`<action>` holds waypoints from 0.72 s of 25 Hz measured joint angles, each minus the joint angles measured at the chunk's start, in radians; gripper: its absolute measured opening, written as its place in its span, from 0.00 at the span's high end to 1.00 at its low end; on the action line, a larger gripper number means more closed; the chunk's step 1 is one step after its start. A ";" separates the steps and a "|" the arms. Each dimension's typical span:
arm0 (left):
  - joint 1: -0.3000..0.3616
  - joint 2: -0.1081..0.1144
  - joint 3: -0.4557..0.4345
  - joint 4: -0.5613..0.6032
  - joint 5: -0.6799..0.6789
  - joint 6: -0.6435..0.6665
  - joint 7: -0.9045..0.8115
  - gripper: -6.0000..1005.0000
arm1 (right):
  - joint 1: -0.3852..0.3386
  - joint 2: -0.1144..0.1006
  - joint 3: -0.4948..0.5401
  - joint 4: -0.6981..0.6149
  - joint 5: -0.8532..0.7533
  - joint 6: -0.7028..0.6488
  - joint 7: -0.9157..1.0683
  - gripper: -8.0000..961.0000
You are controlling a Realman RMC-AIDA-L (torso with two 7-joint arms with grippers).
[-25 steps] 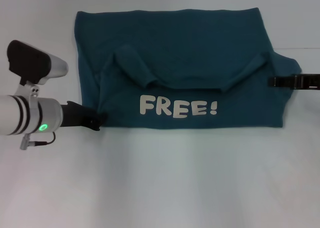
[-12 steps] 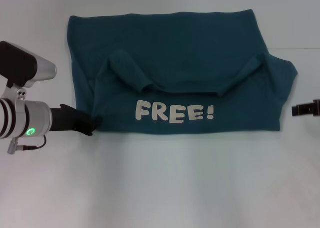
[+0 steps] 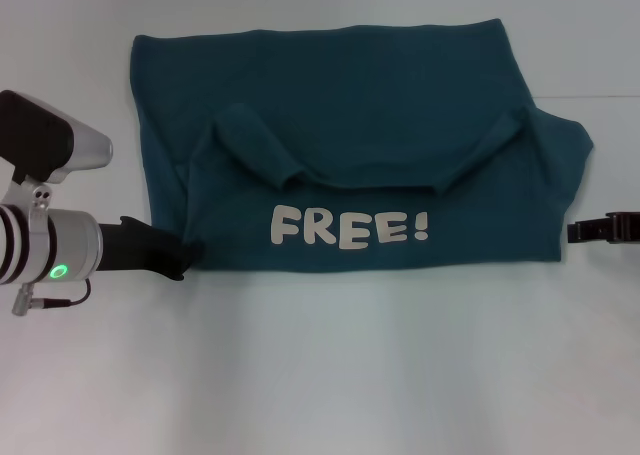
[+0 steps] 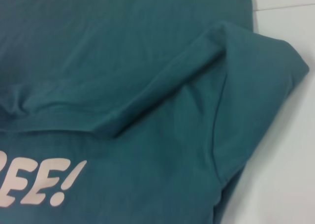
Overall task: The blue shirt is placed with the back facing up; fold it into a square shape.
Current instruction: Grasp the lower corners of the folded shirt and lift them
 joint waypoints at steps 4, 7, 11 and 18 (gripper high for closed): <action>0.001 0.000 0.000 0.000 -0.001 0.001 0.000 0.94 | 0.018 -0.001 -0.001 0.030 0.003 0.028 -0.013 0.34; 0.001 -0.001 0.003 0.000 -0.001 0.003 0.000 0.94 | 0.040 -0.003 -0.001 0.060 0.007 0.049 -0.020 0.34; 0.001 -0.001 0.004 0.000 -0.001 0.006 0.000 0.94 | 0.071 -0.006 0.005 0.103 0.008 0.067 -0.033 0.34; 0.002 -0.001 0.000 -0.004 -0.001 0.008 0.000 0.94 | 0.119 -0.008 0.002 0.179 0.001 0.108 -0.042 0.34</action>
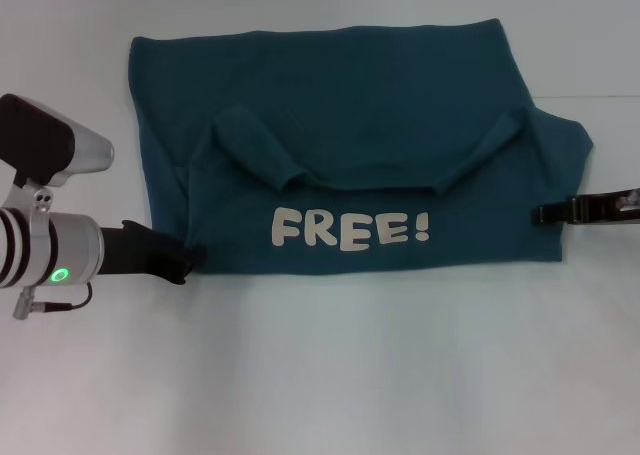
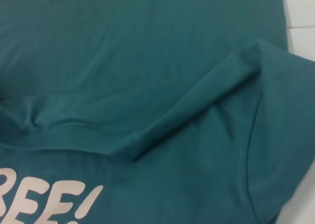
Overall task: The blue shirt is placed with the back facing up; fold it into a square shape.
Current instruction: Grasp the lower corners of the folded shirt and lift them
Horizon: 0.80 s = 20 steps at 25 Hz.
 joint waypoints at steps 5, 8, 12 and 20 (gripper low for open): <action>0.000 0.000 0.000 -0.001 -0.002 0.000 0.000 0.94 | 0.022 0.000 -0.001 0.054 -0.001 0.030 -0.007 0.34; 0.000 0.000 0.003 0.001 -0.002 0.001 0.000 0.94 | 0.026 -0.001 -0.005 0.074 -0.003 0.051 -0.008 0.34; 0.000 0.000 0.004 0.003 -0.002 0.002 0.000 0.94 | 0.037 -0.001 -0.006 0.111 -0.003 0.078 -0.015 0.35; 0.000 0.000 0.004 0.002 0.000 0.002 0.009 0.94 | 0.049 -0.001 -0.006 0.159 -0.003 0.139 -0.023 0.55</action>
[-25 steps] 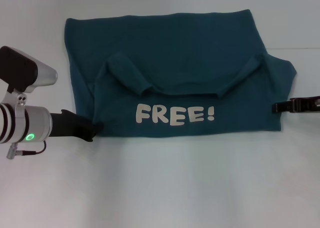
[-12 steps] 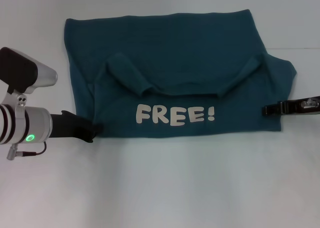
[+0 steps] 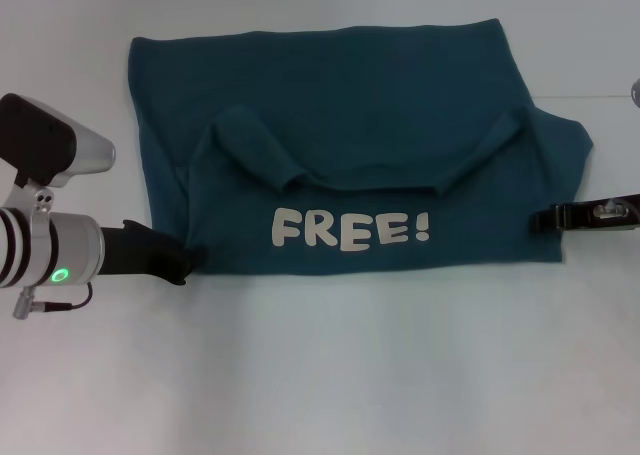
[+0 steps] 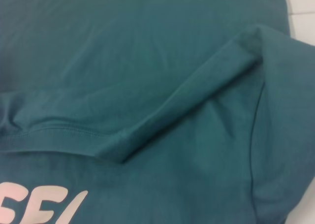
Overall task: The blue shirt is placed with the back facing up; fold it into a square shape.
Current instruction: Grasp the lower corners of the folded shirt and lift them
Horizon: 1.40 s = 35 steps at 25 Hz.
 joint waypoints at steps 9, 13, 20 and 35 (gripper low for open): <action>0.000 0.000 -0.003 -0.004 0.002 0.001 0.006 0.94 | 0.000 0.005 -0.002 -0.004 0.002 0.006 -0.031 0.88; 0.000 0.000 -0.004 -0.005 0.002 0.001 0.011 0.94 | -0.001 0.004 -0.009 -0.011 0.001 0.002 -0.031 0.92; 0.016 0.000 -0.006 0.001 0.000 0.020 0.012 0.94 | -0.081 0.014 -0.111 -0.117 0.012 -0.003 0.014 0.99; 0.213 -0.013 -0.006 0.215 -0.072 0.232 0.014 0.94 | -0.476 0.030 -0.444 -0.544 0.077 0.009 0.144 0.99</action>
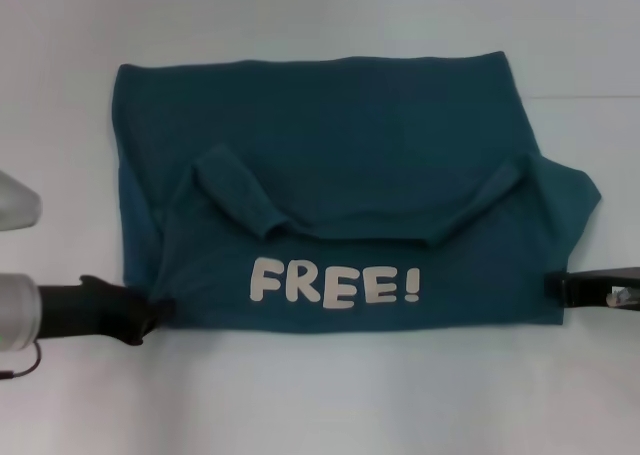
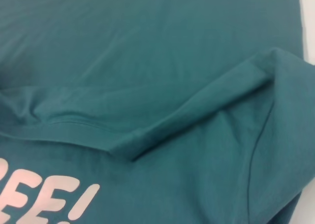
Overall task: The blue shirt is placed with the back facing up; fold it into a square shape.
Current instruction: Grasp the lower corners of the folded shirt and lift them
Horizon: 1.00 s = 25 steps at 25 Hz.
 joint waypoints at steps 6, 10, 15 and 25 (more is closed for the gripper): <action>0.077 -0.001 -0.011 0.061 -0.030 0.079 0.008 0.94 | -0.094 0.006 -0.064 -0.085 0.023 0.002 -0.008 0.99; 0.117 -0.002 -0.019 0.062 -0.054 0.108 0.028 0.94 | -0.141 0.007 -0.098 -0.132 0.024 0.003 -0.010 0.99; 0.139 -0.002 -0.049 0.062 -0.076 0.149 0.055 0.94 | -0.175 0.007 -0.126 -0.155 0.025 0.003 -0.013 0.99; 0.156 -0.001 -0.092 0.062 -0.083 0.203 0.068 0.94 | -0.202 0.007 -0.158 -0.165 0.026 -0.001 -0.018 0.99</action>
